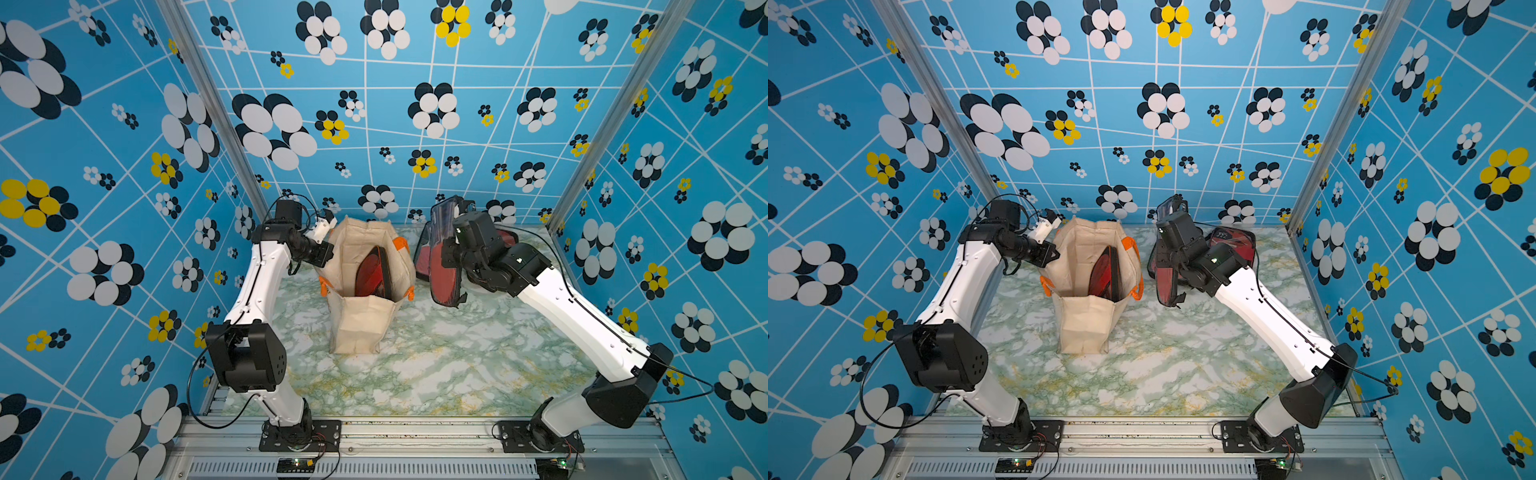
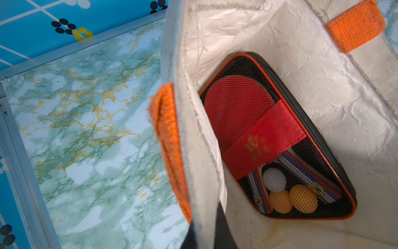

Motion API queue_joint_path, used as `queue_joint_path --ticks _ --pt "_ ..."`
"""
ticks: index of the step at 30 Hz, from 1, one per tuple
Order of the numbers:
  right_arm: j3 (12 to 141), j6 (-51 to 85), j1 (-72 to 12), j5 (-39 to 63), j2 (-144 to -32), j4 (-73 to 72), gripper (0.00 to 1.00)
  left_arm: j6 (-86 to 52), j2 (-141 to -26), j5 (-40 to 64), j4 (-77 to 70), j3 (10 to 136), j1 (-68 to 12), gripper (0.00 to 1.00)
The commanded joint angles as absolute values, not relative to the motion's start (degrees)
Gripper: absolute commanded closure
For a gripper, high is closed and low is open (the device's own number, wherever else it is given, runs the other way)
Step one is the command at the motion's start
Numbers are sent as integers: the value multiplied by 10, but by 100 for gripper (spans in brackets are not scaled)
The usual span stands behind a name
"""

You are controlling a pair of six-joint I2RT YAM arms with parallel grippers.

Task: Remove the ping pong set from the canvas bag
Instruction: Place the ping pong set at the center of the board.

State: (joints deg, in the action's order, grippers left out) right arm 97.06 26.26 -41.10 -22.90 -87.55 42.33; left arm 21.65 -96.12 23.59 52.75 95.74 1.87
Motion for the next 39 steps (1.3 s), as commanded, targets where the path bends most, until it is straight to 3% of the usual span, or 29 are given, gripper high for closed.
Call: queue_joint_path --ticks 1,16,39 --pt "944 297 -402 -217 -846 378 100 196 -961 247 505 976 27 100" --pt "786 381 -377 -107 -821 334 100 149 -925 292 479 923 13 100" --pt "699 423 -377 -40 -819 302 100 145 -929 290 465 903 9 100"
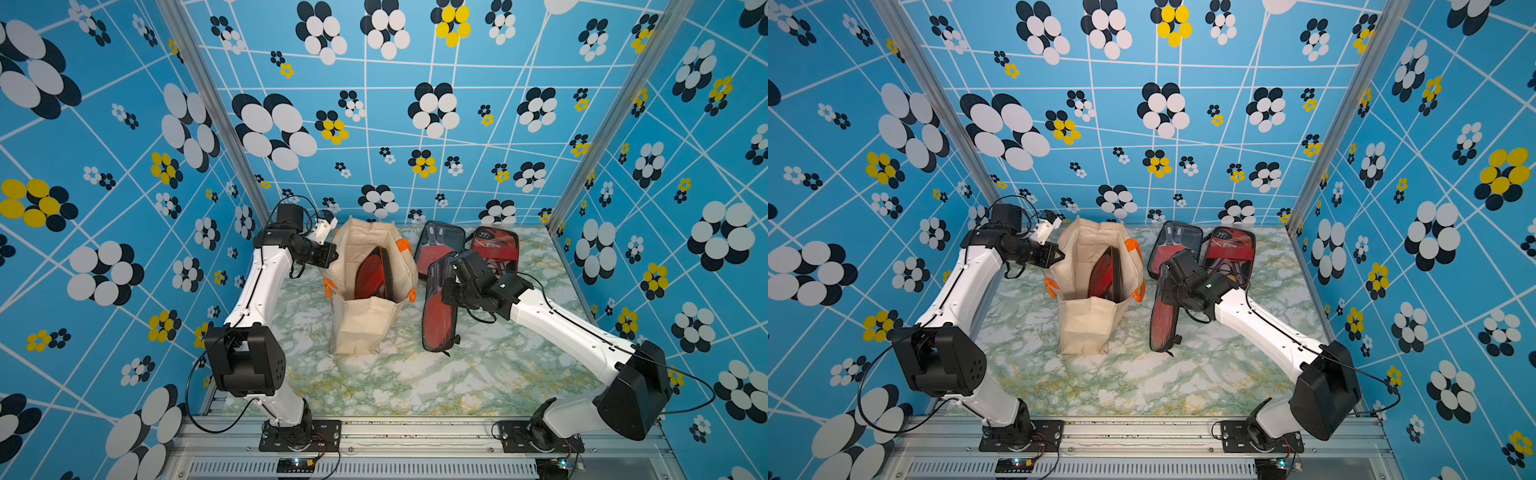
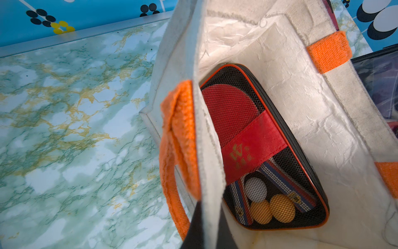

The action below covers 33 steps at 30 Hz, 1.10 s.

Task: Remove the ping pong set from the canvas bag
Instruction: Place the ping pong set at the center of the board.

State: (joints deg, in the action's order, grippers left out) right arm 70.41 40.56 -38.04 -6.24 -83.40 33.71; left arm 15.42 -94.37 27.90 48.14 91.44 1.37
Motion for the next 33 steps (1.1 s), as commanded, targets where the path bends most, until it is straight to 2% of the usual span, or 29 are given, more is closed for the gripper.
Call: queue_joint_path --ticks 1,26,33 --pt "694 426 -377 -32 -820 297 100 145 -927 289 463 900 8 100" --pt "537 485 -362 64 -840 154 100 148 -941 287 464 906 6 100" --pt "505 483 -348 76 -842 135 96 150 -937 285 462 903 5 100"
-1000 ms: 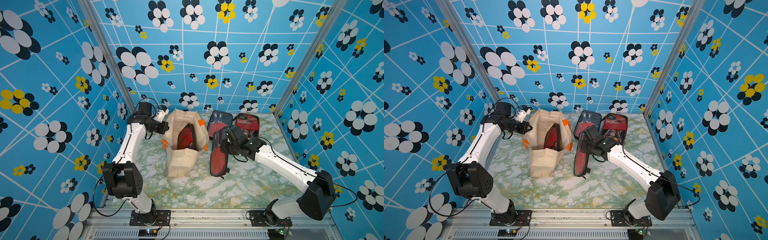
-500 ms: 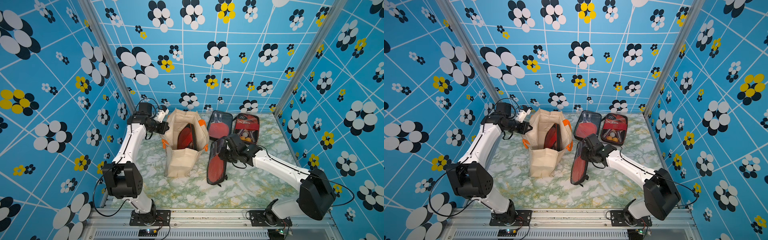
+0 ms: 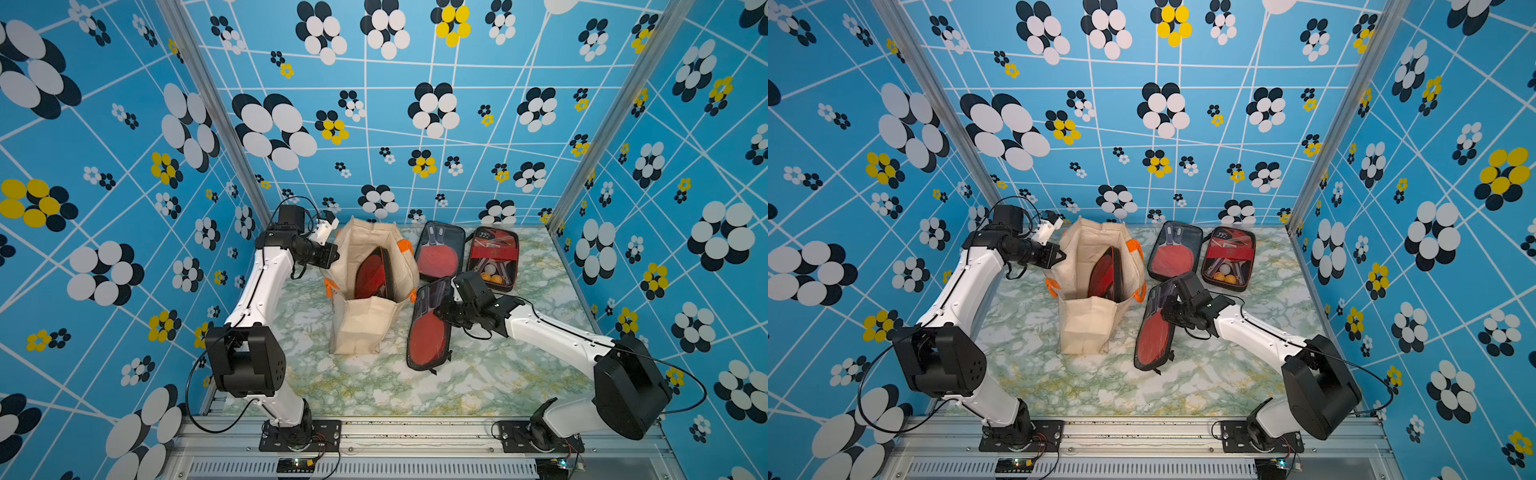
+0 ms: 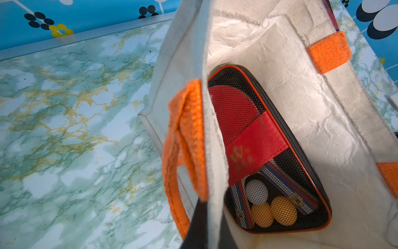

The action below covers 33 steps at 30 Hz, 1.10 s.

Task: Remove the ping pong set from the canvas bag
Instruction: Place the ping pong set at the center of the board.

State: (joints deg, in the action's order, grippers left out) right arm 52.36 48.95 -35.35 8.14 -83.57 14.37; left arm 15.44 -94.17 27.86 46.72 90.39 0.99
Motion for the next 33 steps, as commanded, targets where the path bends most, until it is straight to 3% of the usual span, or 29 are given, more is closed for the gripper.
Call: queue_joint_path --ticks 1,14,33 --pt "502 483 -346 79 -842 133 95 150 -937 286 463 903 5 100" --pt "464 480 -327 89 -840 121 84 150 -940 279 467 907 0 100" --pt "440 458 -307 109 -834 143 78 164 -941 251 468 898 -24 100"
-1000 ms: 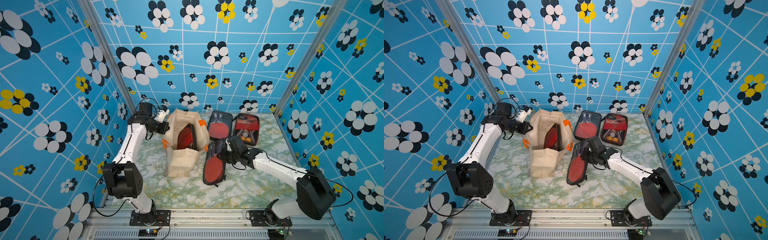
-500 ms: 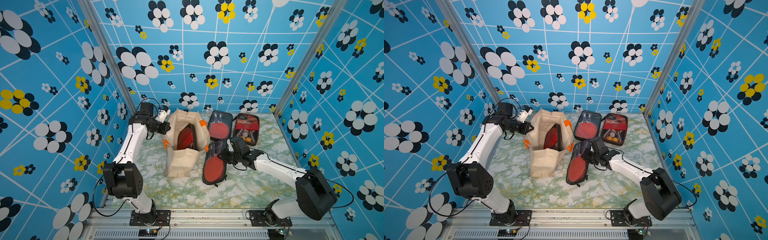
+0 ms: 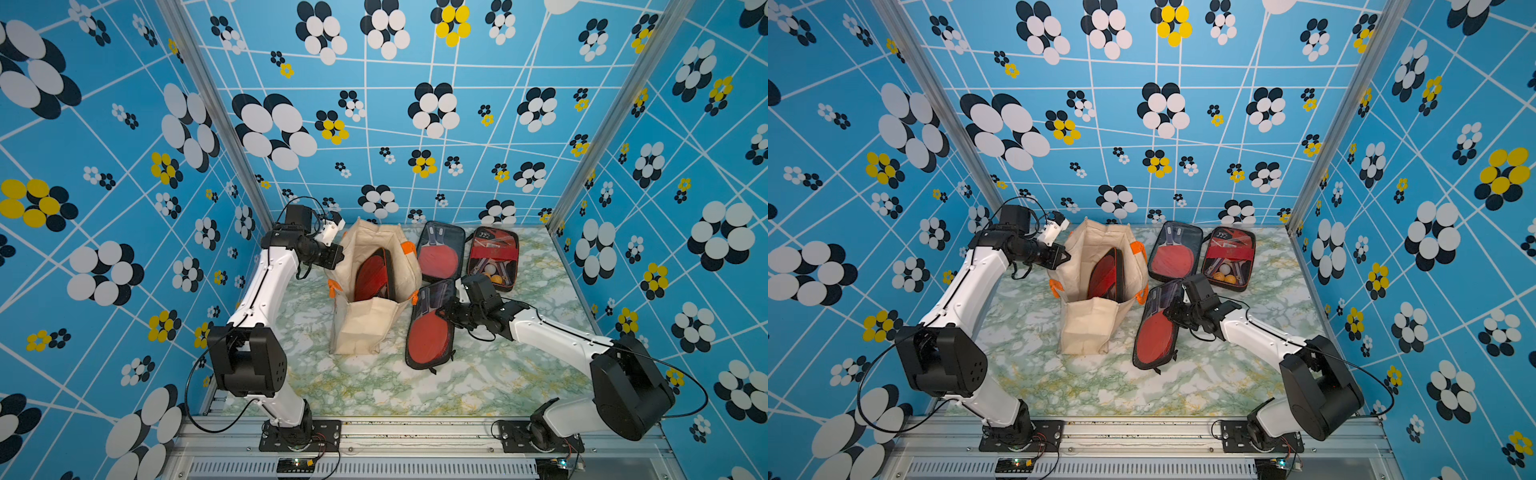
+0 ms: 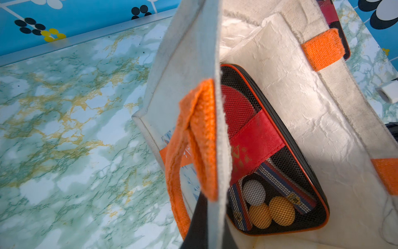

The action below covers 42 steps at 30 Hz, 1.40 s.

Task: Remove the ping pong set from the canvas bag
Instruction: Place the ping pong set at the center of the board.

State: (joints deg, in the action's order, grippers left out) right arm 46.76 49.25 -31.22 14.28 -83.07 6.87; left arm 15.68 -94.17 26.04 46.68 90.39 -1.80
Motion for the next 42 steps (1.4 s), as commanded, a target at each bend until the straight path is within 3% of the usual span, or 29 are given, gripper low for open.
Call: queue_joint_path --ticks 1,6,7,10,11,18,24,29,42 --pt "435 460 -306 109 -834 140 78 164 -943 250 470 900 -24 100" --pt "417 470 -302 120 -841 116 77 163 -947 250 474 909 -30 100" --pt "416 471 -302 123 -844 114 70 163 -949 250 474 909 -31 100" --pt "413 470 -301 124 -848 112 69 164 -950 249 474 910 -34 100" --pt "411 469 -301 125 -849 111 63 165 -950 248 475 910 -35 100" --pt "402 472 -300 129 -853 101 61 165 -950 249 475 911 -36 100" --pt "399 471 -294 125 -856 103 47 164 -951 249 475 912 -38 100" --pt "404 469 -287 124 -858 104 46 164 -950 250 475 914 -38 100" --pt "482 417 -258 96 -859 197 30 169 -944 248 475 911 -37 100"
